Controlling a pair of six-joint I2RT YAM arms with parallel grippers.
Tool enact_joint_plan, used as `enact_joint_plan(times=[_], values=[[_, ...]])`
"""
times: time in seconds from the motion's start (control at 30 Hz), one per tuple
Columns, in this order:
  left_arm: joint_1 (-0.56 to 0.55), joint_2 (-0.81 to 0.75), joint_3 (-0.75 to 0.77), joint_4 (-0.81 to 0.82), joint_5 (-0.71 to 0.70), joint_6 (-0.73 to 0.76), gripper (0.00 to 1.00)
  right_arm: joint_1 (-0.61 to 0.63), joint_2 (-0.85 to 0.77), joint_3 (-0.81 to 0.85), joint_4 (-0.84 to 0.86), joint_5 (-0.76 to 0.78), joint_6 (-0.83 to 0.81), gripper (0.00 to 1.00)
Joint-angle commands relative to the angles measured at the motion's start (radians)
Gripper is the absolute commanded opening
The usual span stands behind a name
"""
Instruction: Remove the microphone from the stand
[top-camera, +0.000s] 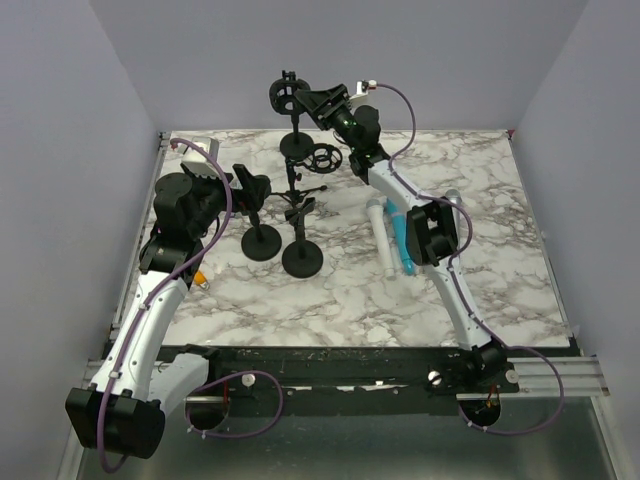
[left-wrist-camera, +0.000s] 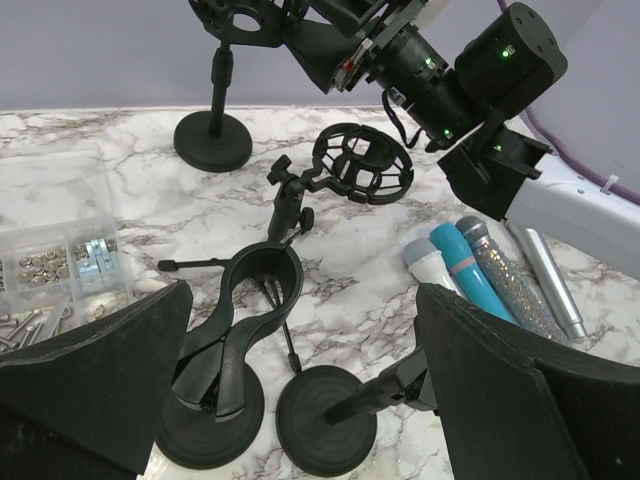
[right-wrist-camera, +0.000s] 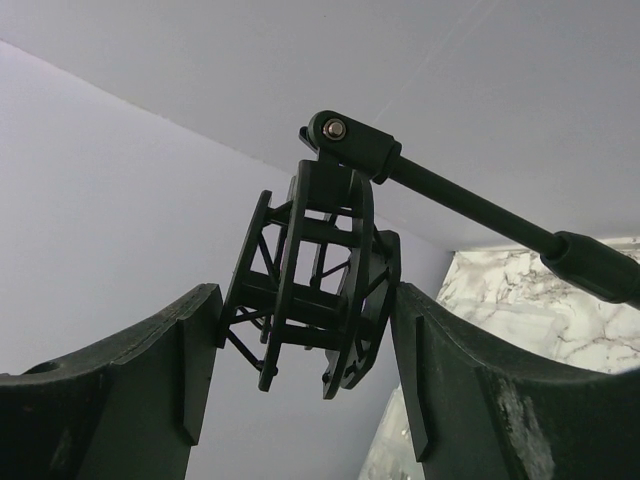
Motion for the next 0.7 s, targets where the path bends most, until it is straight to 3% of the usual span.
enact_joint_plan(times=[0.0,0.27,0.67], values=[[0.007,0.001,0.031,0.015,0.036,-0.014,0.99,-0.003,-0.128,-0.092,0.030,0.017,-0.046,0.68],[0.007,0.005,0.028,0.019,0.046,-0.025,0.98,-0.046,-0.295,-0.330,0.095,0.027,-0.072,0.66],[0.007,0.008,0.026,0.029,0.062,-0.036,0.99,-0.114,-0.625,-0.900,0.287,0.062,-0.017,0.65]])
